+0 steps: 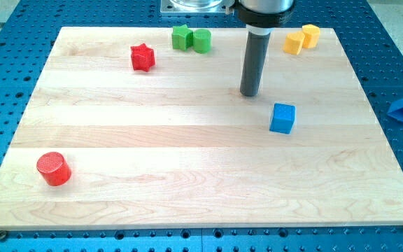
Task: Move the blue cube to the bottom right side of the board
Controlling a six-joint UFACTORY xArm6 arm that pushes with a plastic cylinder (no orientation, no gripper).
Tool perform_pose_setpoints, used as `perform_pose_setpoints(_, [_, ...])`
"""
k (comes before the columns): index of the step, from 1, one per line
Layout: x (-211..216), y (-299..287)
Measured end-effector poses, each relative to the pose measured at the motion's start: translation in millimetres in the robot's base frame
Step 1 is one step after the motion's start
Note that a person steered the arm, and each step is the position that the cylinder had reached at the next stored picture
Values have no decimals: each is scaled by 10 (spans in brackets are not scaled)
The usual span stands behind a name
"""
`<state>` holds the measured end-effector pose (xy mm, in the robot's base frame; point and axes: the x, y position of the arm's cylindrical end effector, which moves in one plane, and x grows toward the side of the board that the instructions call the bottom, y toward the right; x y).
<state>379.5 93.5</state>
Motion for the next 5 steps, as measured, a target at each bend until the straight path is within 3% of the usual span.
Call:
perform_pose_setpoints(3, [602, 288])
perform_pose_setpoints(5, [1587, 895])
